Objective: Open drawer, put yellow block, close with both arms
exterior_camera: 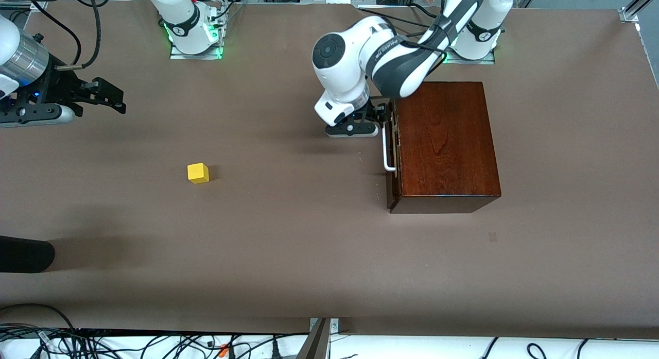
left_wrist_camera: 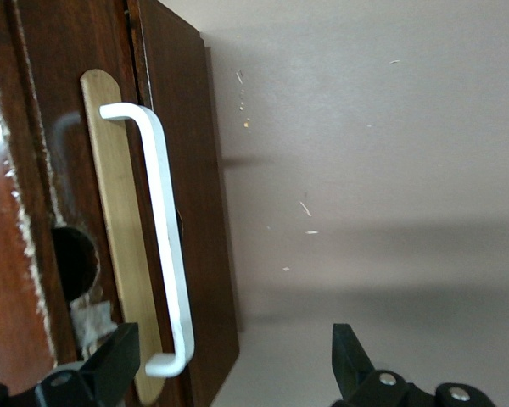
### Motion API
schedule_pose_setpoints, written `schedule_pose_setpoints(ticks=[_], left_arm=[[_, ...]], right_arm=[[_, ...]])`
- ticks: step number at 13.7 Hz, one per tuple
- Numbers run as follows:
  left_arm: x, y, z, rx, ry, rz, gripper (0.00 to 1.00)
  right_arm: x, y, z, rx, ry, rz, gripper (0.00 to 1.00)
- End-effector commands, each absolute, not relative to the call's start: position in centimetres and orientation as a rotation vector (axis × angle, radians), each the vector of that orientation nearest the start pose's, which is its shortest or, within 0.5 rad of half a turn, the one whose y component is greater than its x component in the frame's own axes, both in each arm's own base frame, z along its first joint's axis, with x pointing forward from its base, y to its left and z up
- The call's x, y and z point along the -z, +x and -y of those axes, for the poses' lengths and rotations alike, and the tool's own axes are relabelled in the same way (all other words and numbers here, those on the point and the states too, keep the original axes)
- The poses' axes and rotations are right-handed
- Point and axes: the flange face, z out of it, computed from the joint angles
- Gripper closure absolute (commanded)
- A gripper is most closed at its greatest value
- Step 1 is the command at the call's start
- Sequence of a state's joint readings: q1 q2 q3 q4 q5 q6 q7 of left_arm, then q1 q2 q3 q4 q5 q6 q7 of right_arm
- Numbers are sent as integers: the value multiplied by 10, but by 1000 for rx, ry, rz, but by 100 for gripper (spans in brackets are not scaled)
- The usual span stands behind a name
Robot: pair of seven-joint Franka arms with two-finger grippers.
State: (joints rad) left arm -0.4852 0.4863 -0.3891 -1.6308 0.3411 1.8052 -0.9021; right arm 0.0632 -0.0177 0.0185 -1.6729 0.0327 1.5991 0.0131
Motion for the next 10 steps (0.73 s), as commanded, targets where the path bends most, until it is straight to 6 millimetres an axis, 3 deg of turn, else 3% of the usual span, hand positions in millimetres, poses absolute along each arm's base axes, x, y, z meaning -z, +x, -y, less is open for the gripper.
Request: schedule_pose_setpoints(ticks=[1,4,10], left_arm=[[-313,456,455,-76,-2814,-164,0],[-295,464,450,-83,-2789,-159,0],[-286,470,451,-77,-2794,-144,0]], right_arm=[[-593,550,-49,-84,-3093,111,0],[-594,550,-48,-79,-3093,108,0],[-592,551,-45,-86,-3093,101,0]])
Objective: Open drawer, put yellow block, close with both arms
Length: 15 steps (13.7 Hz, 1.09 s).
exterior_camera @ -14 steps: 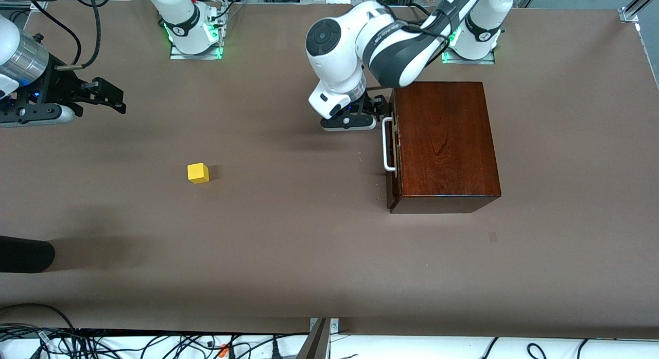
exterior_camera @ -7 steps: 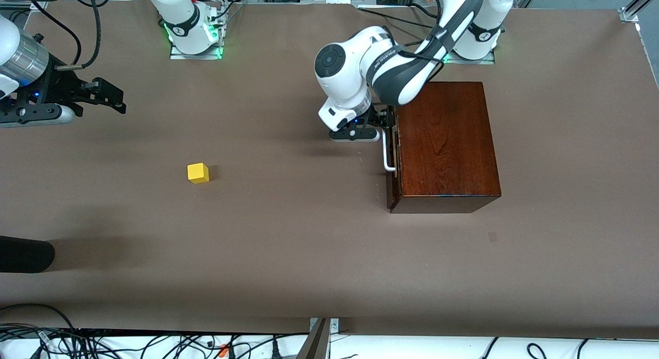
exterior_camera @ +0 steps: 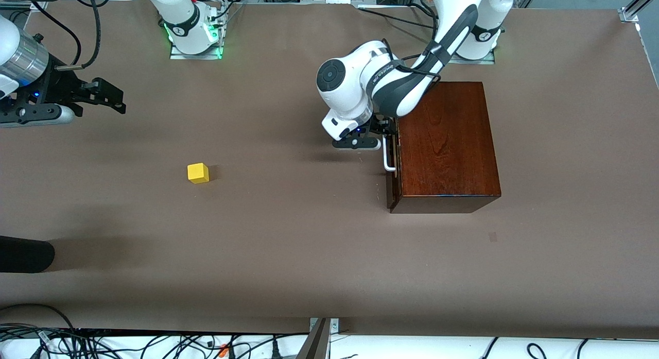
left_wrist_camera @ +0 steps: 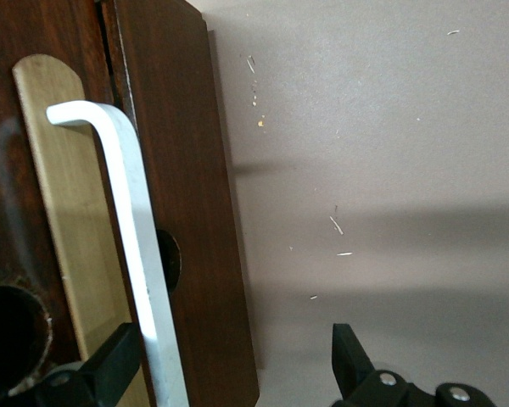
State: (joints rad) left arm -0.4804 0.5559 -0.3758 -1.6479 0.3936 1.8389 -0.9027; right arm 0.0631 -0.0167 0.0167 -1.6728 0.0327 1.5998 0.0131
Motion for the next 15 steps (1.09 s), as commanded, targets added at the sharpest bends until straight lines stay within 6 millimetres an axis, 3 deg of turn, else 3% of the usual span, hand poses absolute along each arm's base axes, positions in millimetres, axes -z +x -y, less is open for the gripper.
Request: schedule_pose_setpoints(ticks=[1,11,15], left_arm=[[-284,473,452,-81,-2798,-136,0],[-278,486,463,-73,-2840,-73,0],[-273,486,471,-76,-2856,-78,0]], right_arm=[[-592,551,-45,-88,-3093,103,0],[-576,564,-51,-91,-3076,127,0],[-583,560,-48,-83,-3073,137,0]])
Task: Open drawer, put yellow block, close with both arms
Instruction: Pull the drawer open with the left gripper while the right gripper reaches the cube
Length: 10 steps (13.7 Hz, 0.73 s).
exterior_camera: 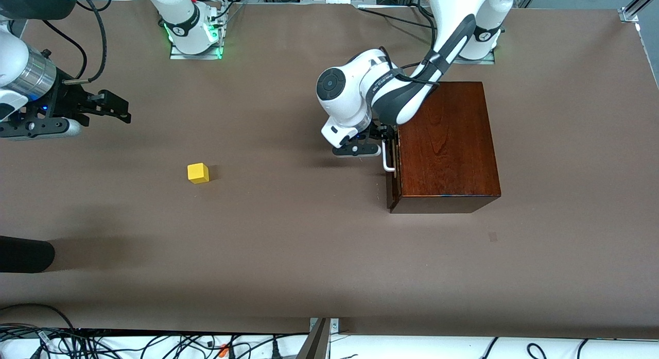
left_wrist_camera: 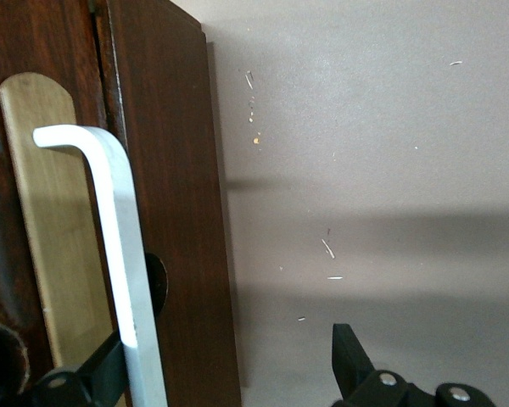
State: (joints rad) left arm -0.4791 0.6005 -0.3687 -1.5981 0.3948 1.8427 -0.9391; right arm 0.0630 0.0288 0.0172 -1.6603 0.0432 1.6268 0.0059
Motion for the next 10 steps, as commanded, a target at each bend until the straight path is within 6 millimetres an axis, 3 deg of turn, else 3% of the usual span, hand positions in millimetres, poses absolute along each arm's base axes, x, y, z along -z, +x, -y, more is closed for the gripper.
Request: schedule_pose_setpoints(ticks=[1,3,7,10], left_arm=[[-275,488,475,-74,-2874,-69,0],[-279,491,483,-85,-2904,-57,0],[-290,484,503,-69,-2950,-78,0],[-283,480,514,-83,-2960,-90,0]], right_arm=[[-587,558,-50,-80,-3070,182,0],[-587,558,-51,-80,-3070,254,0],[-561,565,-57,-169,-3066,298,0],[-546,563,-71,-260,-3056,355,0]])
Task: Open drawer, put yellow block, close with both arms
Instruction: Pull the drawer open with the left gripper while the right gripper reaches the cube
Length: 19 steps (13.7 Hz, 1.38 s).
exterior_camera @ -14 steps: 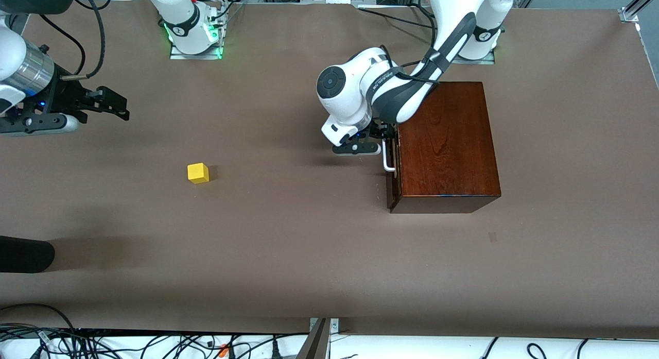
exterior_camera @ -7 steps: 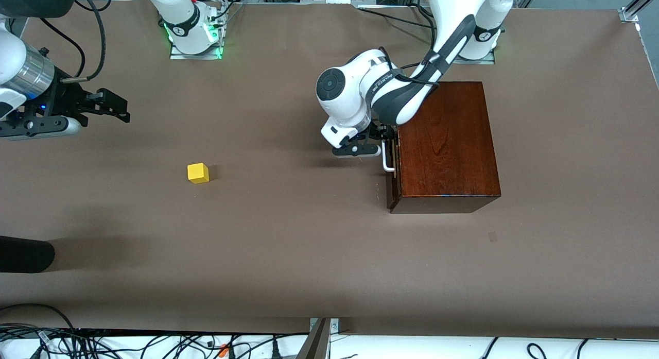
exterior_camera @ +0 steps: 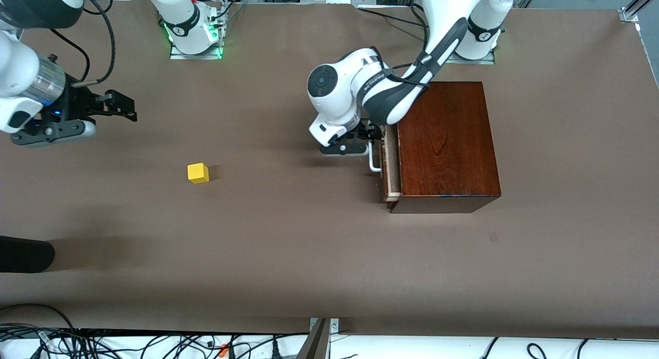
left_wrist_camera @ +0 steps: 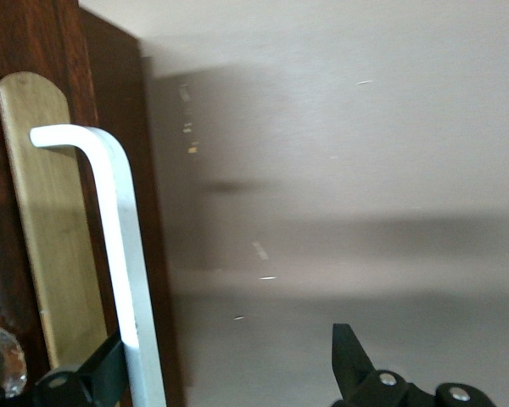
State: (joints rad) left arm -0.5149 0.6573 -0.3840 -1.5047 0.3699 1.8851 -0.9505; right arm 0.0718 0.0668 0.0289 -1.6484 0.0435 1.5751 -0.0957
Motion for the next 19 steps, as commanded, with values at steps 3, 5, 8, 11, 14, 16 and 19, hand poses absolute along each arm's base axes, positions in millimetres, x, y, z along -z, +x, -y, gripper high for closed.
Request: schedule_pose_setpoints(ticks=[3,5,8,11,14,16,19], left_arm=[[-285,475,526,-89,-2975,-101,0],[-283,468,532,-91,-2975,-121,0],[-287,461,546,-90,-2994,-134,0],[-290,470,555,-77,-3024,-55,0],[-296,479,560,-57,-3049,-17,0],[-294,475,564,-60,-3048,-25,0],[-288,474,567,-58,-3055,-21,0]], right_arm=[[-518,564,-77,-324,-3021,487,0],[-508,566,-81,-293,-3029,491,0],[-472,569,-74,-262,-3055,383,0],[-434,563,-69,-249,-3063,303,0],[-395,556,-67,-224,-3070,256,0],[-352,547,-66,-165,-3075,237,0],[-288,539,-64,-101,-3083,221,0]])
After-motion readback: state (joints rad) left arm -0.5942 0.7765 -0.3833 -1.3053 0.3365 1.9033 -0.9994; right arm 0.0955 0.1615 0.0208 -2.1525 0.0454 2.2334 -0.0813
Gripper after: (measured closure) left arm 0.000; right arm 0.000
